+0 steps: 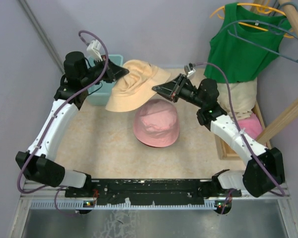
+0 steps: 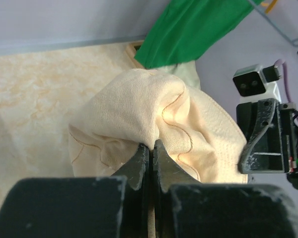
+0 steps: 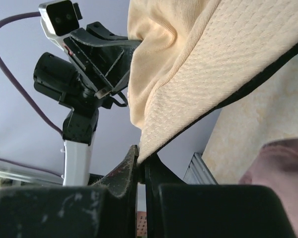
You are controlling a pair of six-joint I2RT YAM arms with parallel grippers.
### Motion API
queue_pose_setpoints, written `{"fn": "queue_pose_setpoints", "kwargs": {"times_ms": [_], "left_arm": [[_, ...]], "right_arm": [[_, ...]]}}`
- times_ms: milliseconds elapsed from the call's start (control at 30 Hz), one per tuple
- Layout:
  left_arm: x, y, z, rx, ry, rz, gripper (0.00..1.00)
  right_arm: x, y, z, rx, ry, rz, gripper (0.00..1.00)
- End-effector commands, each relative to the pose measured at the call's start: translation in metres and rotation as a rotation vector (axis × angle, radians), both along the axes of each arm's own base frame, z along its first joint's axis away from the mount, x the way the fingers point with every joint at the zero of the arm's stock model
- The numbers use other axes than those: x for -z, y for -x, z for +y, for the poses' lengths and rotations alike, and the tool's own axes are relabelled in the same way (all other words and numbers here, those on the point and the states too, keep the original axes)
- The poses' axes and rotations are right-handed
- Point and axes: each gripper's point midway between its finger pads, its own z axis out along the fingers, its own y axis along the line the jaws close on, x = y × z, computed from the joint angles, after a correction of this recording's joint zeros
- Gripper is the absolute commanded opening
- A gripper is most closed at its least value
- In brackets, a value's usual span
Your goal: Stack the hats
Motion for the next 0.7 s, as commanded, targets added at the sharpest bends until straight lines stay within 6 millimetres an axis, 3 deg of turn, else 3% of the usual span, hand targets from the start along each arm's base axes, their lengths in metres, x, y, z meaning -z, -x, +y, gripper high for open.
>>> {"fn": "queue_pose_setpoints", "kwargs": {"times_ms": [0,433,667], "left_arm": [[0.010,0.019,-0.009,0.038,-0.071,-0.065,0.00],[0.059,0.056,-0.049,0.144,-0.121,0.011,0.00],[0.093,0.079,-0.064,0.188,-0.156,0.063,0.00]], "right_arm": [[0.005,0.030,-0.012,-0.011,0.028,-0.012,0.00],[0.062,0.074,-0.056,0.059,0.150,0.099,0.00],[0.104,0.097,-0.080,0.090,0.258,0.190,0.00]]}}
